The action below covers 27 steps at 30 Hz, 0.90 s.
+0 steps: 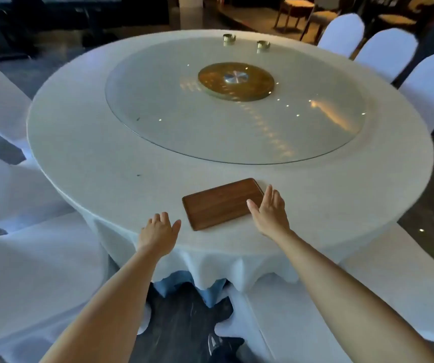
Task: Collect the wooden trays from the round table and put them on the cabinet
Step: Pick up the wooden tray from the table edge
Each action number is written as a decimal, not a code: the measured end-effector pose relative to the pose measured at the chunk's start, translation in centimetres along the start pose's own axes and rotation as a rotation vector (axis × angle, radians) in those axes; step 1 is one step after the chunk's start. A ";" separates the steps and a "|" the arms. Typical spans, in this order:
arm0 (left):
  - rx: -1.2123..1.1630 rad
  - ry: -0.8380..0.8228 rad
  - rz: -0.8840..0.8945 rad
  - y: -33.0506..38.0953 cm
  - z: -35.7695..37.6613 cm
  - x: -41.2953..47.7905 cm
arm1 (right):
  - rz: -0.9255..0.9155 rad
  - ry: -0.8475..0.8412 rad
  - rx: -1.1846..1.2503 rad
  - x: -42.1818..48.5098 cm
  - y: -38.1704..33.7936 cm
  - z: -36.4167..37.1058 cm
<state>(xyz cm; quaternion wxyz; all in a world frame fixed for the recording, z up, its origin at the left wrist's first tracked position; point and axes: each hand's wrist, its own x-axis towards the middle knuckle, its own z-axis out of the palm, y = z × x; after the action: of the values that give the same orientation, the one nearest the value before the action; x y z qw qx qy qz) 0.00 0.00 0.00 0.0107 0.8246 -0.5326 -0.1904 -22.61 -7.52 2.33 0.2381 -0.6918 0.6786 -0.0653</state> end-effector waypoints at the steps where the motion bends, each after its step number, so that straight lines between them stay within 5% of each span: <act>1: -0.023 -0.029 -0.034 0.6 0.3 1.0 | 0.010 0.002 -0.006 1.3 0.2 0.0; 10: -0.009 -0.156 -0.172 4.6 3.9 7.3 | 0.155 -0.112 0.013 11.0 3.3 1.4; 27: -0.176 -0.127 -0.315 2.1 4.3 9.4 | 0.215 -0.306 0.019 16.1 1.6 3.1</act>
<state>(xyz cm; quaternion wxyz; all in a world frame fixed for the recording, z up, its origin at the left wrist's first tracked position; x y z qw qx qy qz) 0.11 -8.42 -6.37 0.0193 0.8800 -0.3777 -0.2874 -21.67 -22.35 -4.84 0.3508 -0.6150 0.7037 0.0602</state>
